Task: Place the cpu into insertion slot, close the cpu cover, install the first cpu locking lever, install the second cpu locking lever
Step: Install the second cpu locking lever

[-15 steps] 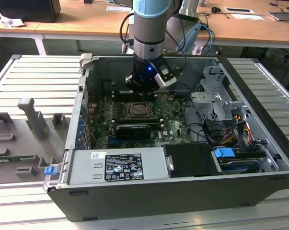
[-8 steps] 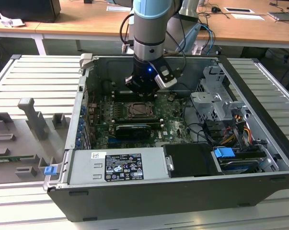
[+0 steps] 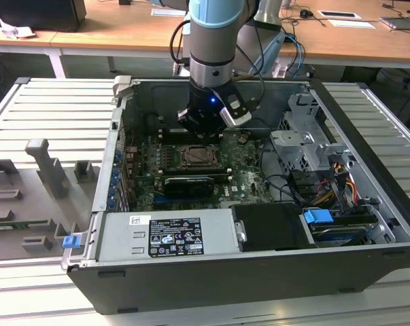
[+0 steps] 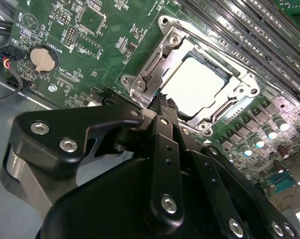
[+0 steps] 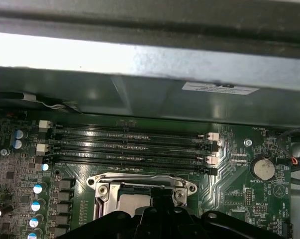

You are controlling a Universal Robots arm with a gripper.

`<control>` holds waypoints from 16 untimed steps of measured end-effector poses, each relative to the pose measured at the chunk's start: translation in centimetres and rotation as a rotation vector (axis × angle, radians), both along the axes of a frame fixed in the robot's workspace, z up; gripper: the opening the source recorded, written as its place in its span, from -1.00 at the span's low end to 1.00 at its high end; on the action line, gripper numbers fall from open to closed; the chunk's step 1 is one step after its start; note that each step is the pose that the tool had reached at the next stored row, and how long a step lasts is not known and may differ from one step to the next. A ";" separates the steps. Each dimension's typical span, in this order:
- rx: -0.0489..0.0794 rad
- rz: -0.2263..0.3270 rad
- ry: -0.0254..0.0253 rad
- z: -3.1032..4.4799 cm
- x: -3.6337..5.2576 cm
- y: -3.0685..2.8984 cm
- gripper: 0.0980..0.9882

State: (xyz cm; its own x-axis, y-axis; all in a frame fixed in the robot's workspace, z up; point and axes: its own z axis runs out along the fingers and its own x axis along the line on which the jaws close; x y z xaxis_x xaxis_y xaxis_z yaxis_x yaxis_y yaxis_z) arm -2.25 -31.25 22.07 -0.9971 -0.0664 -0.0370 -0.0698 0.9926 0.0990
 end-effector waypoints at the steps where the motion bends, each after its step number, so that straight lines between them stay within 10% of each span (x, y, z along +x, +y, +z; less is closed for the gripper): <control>1: 0.000 0.000 0.0000 0.02 0.00 0.00 -0.98; 16: -0.006 0.000 0.0000 0.45 0.00 -1.05 -0.98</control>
State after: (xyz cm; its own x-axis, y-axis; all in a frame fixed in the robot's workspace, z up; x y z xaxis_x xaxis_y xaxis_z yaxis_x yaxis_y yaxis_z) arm -2.25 -32.30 22.52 -0.9971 -0.0662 -0.0366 -0.0694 0.9932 0.0934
